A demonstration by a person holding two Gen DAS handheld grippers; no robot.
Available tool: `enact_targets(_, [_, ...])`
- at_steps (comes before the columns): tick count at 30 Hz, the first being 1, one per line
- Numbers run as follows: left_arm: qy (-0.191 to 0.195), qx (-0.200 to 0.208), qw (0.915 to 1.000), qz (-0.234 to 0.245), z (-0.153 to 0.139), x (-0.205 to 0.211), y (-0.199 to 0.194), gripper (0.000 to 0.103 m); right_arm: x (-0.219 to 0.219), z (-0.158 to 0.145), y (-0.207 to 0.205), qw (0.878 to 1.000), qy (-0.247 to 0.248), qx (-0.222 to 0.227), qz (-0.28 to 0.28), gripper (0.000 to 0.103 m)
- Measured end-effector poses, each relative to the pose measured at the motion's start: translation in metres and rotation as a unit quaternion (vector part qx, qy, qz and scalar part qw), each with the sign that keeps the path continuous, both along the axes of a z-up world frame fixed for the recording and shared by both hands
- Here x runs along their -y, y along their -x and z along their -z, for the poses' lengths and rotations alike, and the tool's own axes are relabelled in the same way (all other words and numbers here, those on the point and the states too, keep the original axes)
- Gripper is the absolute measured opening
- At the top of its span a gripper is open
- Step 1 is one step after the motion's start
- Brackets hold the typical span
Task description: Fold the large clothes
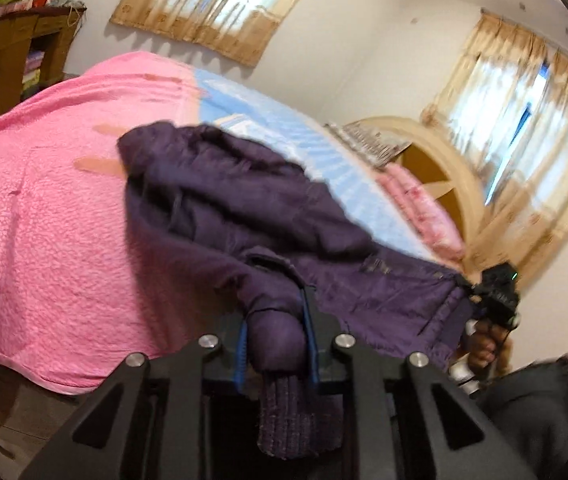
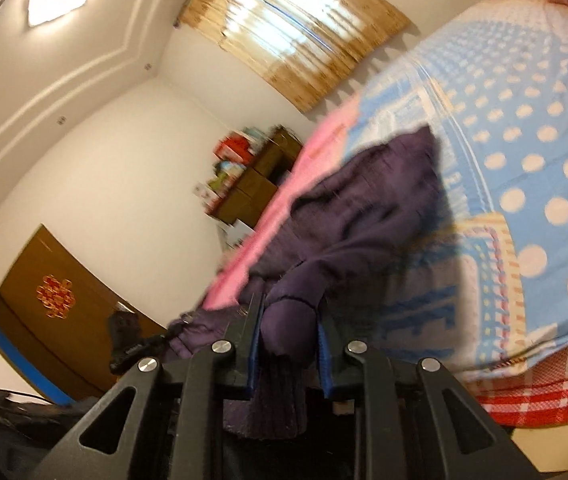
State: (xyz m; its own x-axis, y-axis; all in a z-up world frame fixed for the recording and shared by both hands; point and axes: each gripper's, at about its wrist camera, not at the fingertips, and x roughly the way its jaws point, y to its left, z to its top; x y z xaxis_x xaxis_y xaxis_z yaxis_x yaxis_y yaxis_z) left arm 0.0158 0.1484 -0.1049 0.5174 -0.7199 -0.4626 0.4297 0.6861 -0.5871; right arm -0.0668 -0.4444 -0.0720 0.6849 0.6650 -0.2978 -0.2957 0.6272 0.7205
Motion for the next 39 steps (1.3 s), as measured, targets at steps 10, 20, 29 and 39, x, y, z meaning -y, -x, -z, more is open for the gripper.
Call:
enact_targets(10, [0.062, -0.004, 0.9980, -0.003, -0.048, -0.001, -0.115, 0.023, 0.013, -0.051, -0.138, 0.998, -0.057, 0.015, 0.018, 0.022])
enact_targets(20, [0.048, -0.142, 0.9882, -0.033, 0.031, 0.021, -0.314, 0.023, 0.012, 0.007, -0.362, 0.992, 0.000, -0.090, 0.092, 0.022])
enact_targets(29, [0.089, -0.255, 0.9609, -0.061, 0.076, 0.009, -0.338, 0.056, 0.029, 0.054, -0.401, 0.988, -0.005, -0.130, 0.086, 0.082])
enact_targets(39, [-0.015, -0.093, 0.9857, -0.139, 0.008, 0.001, -0.289, 0.103, -0.022, -0.016, -0.374, 0.978, 0.186, -0.028, 0.087, 0.085])
